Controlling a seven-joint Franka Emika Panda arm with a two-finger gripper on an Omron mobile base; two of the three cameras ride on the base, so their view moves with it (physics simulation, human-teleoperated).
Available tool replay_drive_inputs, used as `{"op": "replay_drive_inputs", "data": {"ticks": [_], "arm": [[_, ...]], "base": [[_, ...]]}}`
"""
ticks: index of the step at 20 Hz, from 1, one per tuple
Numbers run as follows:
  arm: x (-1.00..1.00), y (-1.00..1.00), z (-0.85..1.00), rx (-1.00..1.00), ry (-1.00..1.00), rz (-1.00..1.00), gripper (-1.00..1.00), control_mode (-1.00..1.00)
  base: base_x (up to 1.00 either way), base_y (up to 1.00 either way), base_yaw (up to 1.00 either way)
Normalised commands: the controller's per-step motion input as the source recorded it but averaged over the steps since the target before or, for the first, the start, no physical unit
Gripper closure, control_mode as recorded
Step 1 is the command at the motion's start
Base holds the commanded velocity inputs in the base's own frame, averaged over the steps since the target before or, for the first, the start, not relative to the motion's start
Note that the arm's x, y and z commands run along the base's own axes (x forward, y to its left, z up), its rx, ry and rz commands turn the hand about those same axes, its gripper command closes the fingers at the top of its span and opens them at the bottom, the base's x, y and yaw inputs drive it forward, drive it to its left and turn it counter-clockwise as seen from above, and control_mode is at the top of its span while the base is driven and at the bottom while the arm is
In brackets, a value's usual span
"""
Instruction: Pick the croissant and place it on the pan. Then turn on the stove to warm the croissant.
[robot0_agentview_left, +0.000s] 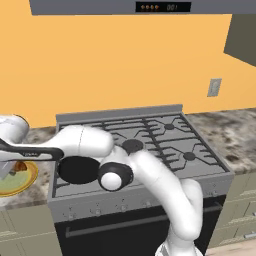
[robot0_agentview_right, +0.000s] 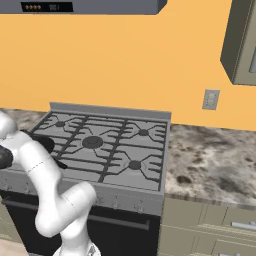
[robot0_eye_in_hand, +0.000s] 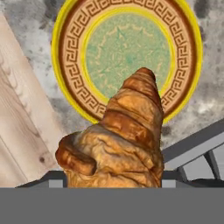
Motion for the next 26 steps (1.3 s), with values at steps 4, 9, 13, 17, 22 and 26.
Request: {"op": "replay_drive_inputs", "data": {"ticks": [4, 9, 13, 17, 22, 26], "arm": [[-0.60, -1.00, 0.15, 0.04, 0.00, 0.00, 1.00, -1.00], [-0.67, -1.00, 0.14, 0.06, -0.01, 0.00, 1.00, -1.00], [-0.57, -1.00, 0.28, 0.09, -0.05, 0.00, 1.00, -1.00], [-0.44, -1.00, 0.36, 0.10, -0.12, 0.00, 1.00, -1.00], [-0.22, -1.00, 0.10, 0.13, -0.14, 0.00, 1.00, -1.00], [-0.02, -1.00, 0.00, 0.16, -0.16, 0.00, 1.00, -1.00]], "base": [[0.00, 0.00, 0.00], [0.00, 0.00, 0.00], [0.00, 0.00, 0.00], [0.00, 0.00, 0.00], [0.00, 0.00, 0.00], [0.00, 0.00, 0.00]]}}
